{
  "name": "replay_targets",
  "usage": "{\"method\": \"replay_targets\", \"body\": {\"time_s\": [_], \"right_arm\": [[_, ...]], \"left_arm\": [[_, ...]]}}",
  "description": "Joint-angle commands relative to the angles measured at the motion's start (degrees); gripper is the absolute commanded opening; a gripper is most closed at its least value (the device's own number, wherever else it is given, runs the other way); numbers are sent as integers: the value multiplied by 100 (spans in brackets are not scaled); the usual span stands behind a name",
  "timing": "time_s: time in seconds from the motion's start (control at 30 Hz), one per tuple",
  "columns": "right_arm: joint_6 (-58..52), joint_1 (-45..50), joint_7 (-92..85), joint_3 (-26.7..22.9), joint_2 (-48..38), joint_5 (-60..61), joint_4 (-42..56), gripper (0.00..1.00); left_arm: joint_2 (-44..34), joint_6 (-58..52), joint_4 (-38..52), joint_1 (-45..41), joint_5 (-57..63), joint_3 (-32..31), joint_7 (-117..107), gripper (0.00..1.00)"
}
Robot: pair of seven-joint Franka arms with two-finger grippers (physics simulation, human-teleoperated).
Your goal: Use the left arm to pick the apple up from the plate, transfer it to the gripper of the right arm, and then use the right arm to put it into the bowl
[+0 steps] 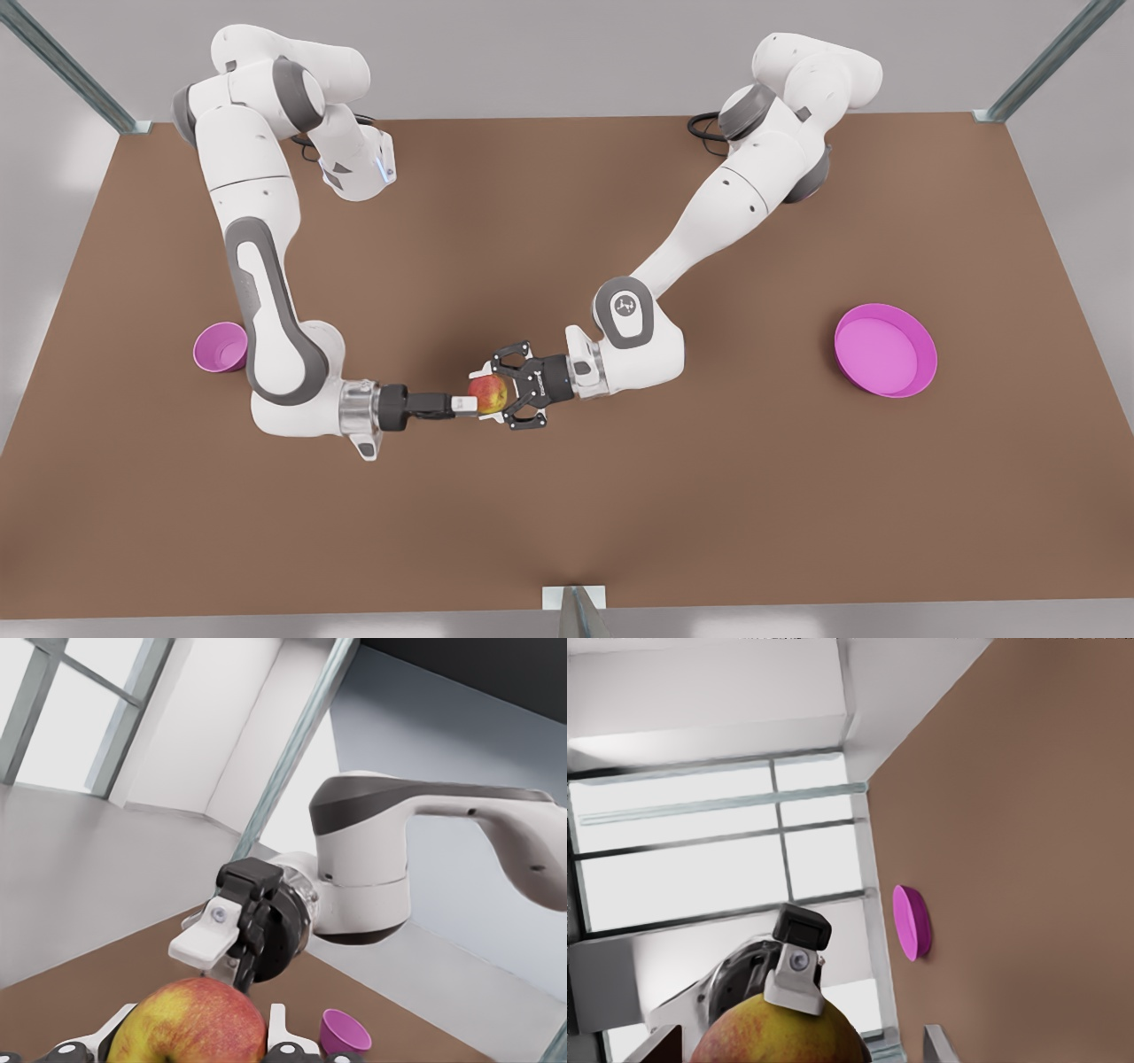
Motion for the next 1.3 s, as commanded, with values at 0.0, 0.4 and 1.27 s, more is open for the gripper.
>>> {"method": "replay_targets", "body": {"time_s": [0.0,0.4,1.27], "right_arm": [[135,25,-718,3,-10,160,6,100],[205,95,-674,337,-168,160,-276,100],[-93,-423,-718,337,-396,-735,-469,55]], "left_arm": [[-11,-20,3,5,-1,-2,444,72],[-20,-20,-6,14,-1,-2,435,72],[-2796,-319,-4065,1516,937,42,-1004,100]]}}
